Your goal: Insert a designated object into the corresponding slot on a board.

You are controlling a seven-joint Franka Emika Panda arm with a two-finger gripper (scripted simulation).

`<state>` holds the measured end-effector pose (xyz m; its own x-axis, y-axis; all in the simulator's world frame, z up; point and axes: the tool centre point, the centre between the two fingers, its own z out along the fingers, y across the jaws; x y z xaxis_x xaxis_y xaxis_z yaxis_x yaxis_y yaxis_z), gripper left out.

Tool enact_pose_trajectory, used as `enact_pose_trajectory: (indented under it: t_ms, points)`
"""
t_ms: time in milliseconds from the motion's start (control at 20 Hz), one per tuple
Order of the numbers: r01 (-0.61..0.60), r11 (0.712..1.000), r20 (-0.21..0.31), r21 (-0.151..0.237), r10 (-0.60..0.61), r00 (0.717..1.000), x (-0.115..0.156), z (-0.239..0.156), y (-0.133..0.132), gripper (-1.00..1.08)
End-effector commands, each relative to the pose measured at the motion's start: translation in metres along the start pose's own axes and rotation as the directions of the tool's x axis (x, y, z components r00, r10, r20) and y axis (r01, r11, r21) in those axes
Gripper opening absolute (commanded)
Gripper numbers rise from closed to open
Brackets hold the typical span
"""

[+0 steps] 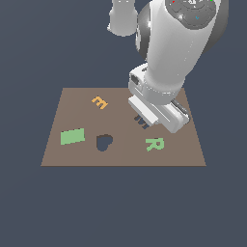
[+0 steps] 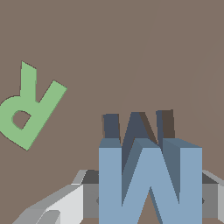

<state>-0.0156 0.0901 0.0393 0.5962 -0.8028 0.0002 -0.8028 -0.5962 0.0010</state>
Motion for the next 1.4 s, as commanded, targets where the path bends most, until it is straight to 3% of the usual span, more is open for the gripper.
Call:
enact_pose_trajectory:
  t_ms: [0, 850, 900, 1350]
  points:
    - [0.030, 1.000, 0.000, 0.000, -0.030, 1.000, 0.007, -0.001, 0.001, -1.00]
    - [0.071, 0.997, 0.000, -0.001, -0.071, 0.997, 0.017, 0.009, 0.002, -1.00]
    - [0.071, 0.997, 0.000, -0.001, -0.071, 0.997, 0.017, 0.009, 0.002, 1.00]
    - [0.071, 0.997, 0.000, -0.001, -0.071, 0.997, 0.017, 0.009, 0.002, 1.00]
